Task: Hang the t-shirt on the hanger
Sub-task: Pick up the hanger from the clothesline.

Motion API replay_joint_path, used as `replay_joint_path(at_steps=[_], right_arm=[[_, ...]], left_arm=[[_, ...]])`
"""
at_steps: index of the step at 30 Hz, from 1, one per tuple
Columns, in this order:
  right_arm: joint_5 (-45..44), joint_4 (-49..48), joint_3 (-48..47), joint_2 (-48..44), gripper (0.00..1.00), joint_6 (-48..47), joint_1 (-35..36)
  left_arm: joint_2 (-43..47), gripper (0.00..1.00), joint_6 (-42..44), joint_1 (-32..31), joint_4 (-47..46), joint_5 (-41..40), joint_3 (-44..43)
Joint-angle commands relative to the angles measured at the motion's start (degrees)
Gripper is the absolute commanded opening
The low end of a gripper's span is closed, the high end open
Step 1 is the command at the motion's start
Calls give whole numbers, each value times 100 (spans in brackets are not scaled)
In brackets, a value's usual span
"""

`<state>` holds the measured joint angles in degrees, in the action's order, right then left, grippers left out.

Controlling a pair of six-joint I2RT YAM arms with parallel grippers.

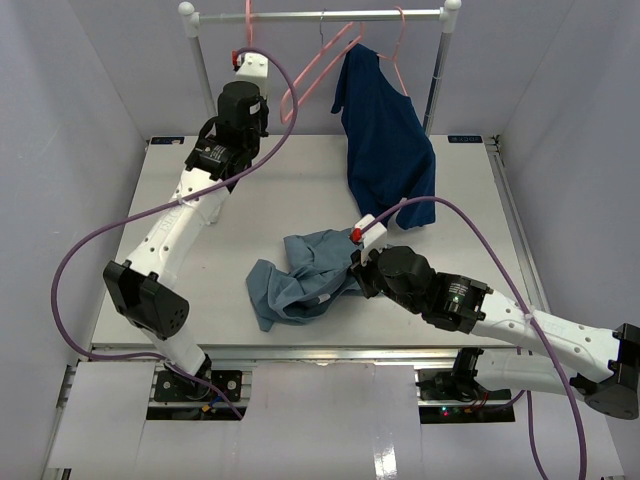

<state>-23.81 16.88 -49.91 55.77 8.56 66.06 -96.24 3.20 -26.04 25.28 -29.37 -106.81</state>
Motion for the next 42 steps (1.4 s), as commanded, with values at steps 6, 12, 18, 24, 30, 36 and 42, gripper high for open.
replay_joint_path(at_steps=[6, 12, 18, 24, 30, 36, 42], right_arm=[[-75, -300, -19, -105, 8, -65, -6], [-110, -330, -8, -110, 8, -73, -6], [-149, -328, -1, -116, 8, -82, -6], [-281, -326, 22, -174, 8, -59, -9], [-434, -293, -49, -43, 8, 82, -44], [-496, -108, -373, 388, 8, 270, -325], [-274, 104, -885, 1099, 8, 389, -839]], left_arm=[[779, 0, -124, 11, 229, -13, -281], [1530, 0, -247, 11, 720, -8, 726], [2282, 0, -259, 11, 524, 306, 1503], [2706, 0, -630, 6, 1109, 672, 1754], [4178, 0, -1562, -1, 922, 2952, 3724], [5324, 0, -1769, -6, 1518, 4689, 4386], [6295, 0, -1756, -6, 2293, 5017, 4140]])
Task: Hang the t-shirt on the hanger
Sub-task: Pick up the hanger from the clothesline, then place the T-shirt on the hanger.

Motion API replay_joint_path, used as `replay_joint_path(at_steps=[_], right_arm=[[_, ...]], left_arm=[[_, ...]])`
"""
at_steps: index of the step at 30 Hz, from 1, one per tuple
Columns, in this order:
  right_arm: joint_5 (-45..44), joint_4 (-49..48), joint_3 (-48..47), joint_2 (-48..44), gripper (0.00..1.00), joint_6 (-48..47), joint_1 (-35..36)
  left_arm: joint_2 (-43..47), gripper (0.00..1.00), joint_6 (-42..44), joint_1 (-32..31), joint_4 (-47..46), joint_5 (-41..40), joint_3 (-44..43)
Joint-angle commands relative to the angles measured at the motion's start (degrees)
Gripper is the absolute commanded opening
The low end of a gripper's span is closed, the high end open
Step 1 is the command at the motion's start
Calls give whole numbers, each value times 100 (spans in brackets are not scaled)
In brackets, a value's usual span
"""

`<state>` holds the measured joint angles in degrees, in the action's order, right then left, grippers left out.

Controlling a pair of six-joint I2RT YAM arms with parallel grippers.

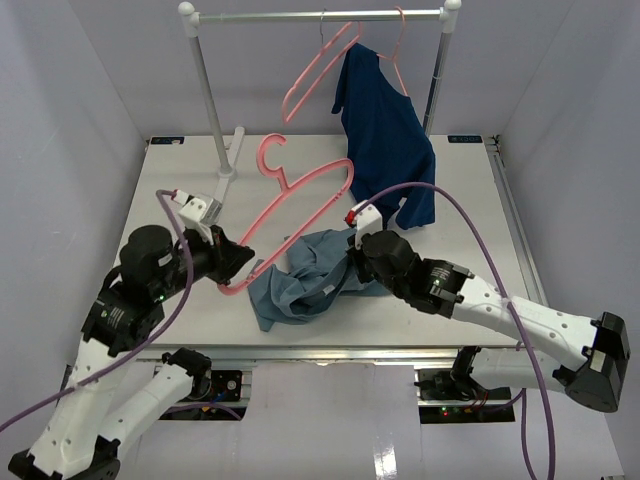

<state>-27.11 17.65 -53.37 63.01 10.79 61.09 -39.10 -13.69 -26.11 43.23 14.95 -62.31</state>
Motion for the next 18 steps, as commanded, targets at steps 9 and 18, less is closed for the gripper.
replay_joint_path(at_steps=[9, 18], right_arm=[[764, 209, -1300, 1022, 8, 245, -1214], [1237, 269, -1430, 1126, 8, 204, -1762]], left_arm=[[888, 0, 112, -81, 1274, 463, -387], [895, 0, 85, -202, 1584, 268, -639]])
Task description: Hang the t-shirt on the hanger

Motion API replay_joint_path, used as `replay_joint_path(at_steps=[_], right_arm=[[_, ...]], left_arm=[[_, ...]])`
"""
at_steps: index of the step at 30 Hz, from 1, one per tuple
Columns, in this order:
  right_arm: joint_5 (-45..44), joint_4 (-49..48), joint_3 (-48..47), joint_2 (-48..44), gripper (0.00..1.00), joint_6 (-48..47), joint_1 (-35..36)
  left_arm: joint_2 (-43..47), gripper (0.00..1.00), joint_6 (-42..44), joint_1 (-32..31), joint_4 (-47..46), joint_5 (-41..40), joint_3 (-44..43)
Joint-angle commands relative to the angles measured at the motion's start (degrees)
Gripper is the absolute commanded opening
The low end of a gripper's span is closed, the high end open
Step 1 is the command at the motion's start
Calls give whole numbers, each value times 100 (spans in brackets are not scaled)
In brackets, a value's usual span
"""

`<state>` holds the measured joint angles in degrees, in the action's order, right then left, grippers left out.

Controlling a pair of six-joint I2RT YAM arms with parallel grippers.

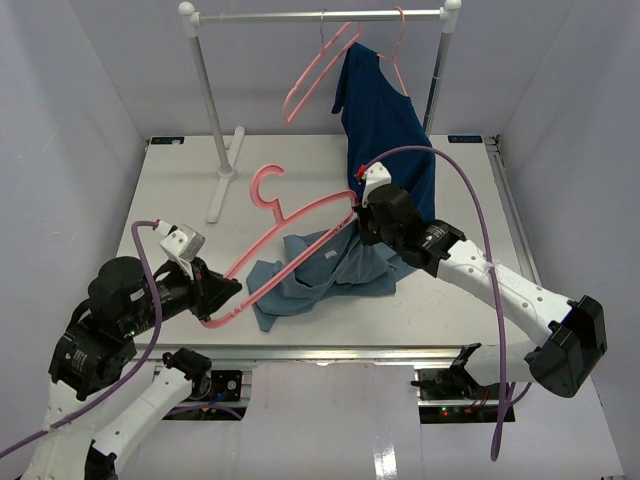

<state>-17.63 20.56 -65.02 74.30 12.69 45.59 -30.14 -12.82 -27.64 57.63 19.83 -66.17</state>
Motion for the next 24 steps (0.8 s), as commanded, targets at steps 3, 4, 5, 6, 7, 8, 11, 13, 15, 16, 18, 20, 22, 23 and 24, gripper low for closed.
replay_joint_path(at_steps=[3, 4, 5, 6, 7, 8, 11, 13, 15, 16, 18, 20, 22, 23, 24], right_arm=[[418, -17, -248, 22, 8, -2, -354], [473, -17, -224, 47, 8, -3, -444], [505, -17, -217, 65, 8, -18, -514], [537, -17, -215, 79, 8, -32, -584], [574, -16, -221, 86, 8, -42, -648], [602, -10, -221, 92, 8, -59, -687], [665, -6, -232, 85, 8, -83, -773], [685, 13, -251, 85, 8, -91, -792], [720, 27, -277, 56, 8, -91, -798], [728, 29, -284, 46, 8, -91, -798], [743, 52, -299, 9, 8, -91, -798], [792, 75, -300, -53, 8, -86, -798], [855, 75, -281, -150, 8, -69, -798], [891, 60, -271, -194, 8, -61, -794], [925, 46, -266, -229, 8, -56, -789]], left_arm=[[7, 0, 16, -49, 204, -264, -357], [24, 0, 40, -57, 205, -222, -408], [25, 0, 63, -63, 195, -157, -444], [26, 0, 91, -69, 180, -82, -463], [30, 0, 125, -78, 151, 30, -447], [46, 0, 142, -89, 107, 217, -403], [45, 0, 157, -94, 72, 510, -350], [57, 0, 157, -102, 65, 499, -320], [52, 0, 160, -102, 50, 534, -258], [52, 0, 165, -102, 38, 552, -223], [52, 0, 157, -102, 30, 507, -155], [52, 0, 162, -102, 35, 419, -113], [45, 0, 166, -102, 12, 357, -56], [33, 0, 162, -102, -4, 365, -31], [18, 0, 157, -102, -14, 380, -11]])
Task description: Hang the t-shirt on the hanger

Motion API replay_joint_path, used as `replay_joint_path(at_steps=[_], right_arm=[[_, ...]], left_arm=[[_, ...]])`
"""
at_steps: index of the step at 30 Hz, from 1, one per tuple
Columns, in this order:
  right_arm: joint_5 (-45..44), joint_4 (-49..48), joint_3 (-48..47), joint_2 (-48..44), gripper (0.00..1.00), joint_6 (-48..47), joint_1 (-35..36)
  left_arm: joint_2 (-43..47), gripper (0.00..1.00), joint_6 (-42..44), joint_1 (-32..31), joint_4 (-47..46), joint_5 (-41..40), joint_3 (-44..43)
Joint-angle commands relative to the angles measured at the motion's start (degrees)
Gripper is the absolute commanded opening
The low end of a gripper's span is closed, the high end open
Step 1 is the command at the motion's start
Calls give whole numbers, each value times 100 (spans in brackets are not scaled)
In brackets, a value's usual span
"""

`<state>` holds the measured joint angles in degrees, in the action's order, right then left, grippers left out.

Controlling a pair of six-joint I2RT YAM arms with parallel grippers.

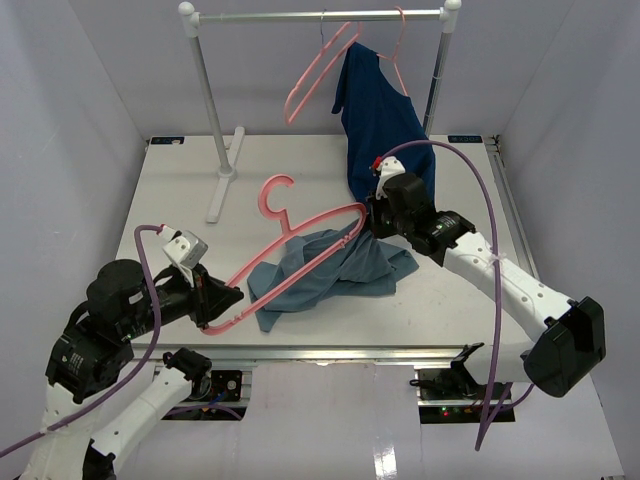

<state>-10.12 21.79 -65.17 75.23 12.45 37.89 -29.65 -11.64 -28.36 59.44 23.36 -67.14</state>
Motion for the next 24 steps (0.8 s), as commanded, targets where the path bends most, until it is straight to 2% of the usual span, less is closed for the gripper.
replay_joint_path(at_steps=[1, 13, 20, 24], right_arm=[[240, -83, -255, -360, 8, -27, -23], [458, 311, -833, -432, 8, -124, -27], [353, 571, -1050, -422, 8, -392, -27], [452, 639, -1017, -534, 8, -436, -27]], left_arm=[[-50, 0, 39, -29, -196, 37, 86], [-444, 0, 51, -29, -351, 58, 189], [-613, 0, 162, -29, -696, 493, 218], [-588, 0, 136, -29, -748, 187, 305]])
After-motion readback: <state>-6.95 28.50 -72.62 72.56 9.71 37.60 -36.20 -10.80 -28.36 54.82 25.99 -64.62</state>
